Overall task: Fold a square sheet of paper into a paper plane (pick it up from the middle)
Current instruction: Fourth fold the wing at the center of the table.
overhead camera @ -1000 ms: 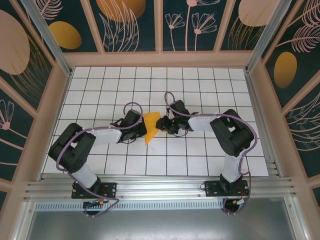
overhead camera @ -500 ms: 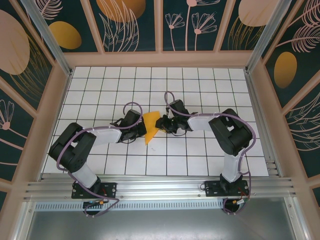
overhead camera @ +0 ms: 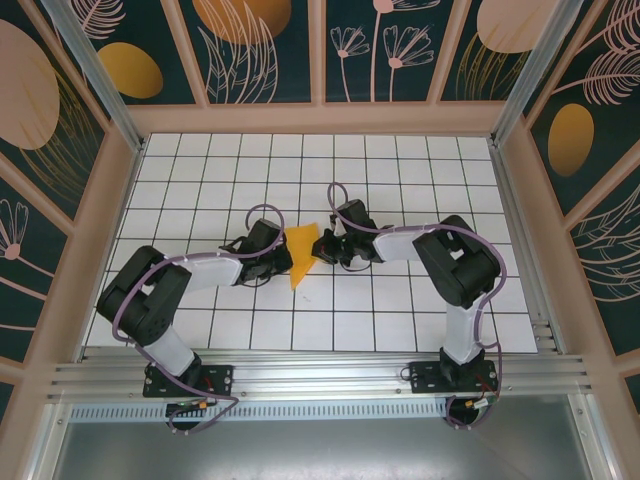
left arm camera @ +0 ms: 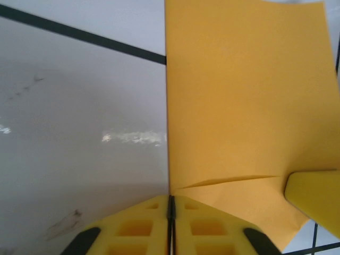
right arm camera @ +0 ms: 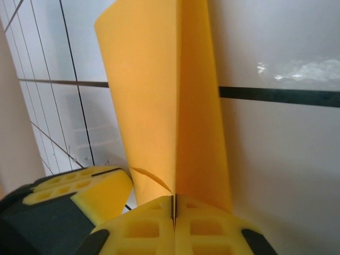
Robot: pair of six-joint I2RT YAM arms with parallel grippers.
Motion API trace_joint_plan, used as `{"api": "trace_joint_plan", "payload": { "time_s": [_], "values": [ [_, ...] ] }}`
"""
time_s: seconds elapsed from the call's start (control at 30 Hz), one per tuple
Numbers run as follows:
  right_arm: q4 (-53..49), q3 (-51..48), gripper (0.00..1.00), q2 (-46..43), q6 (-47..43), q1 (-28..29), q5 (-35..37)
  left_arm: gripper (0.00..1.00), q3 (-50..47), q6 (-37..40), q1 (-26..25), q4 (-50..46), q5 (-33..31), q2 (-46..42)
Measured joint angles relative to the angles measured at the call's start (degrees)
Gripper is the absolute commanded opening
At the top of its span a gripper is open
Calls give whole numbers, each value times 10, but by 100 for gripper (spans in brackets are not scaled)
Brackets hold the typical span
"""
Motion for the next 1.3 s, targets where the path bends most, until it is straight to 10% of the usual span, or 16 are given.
{"api": "trace_joint_plan", "payload": {
  "time_s": [0.57,1.3],
  "values": [
    [-127,-6,0,-178,117,65,254,80,-3,90,2,-8,-23,-185],
    [-245,54,0,-131,337,83,363,74,-112,277,-23,254,50,-114]
  ]
}}
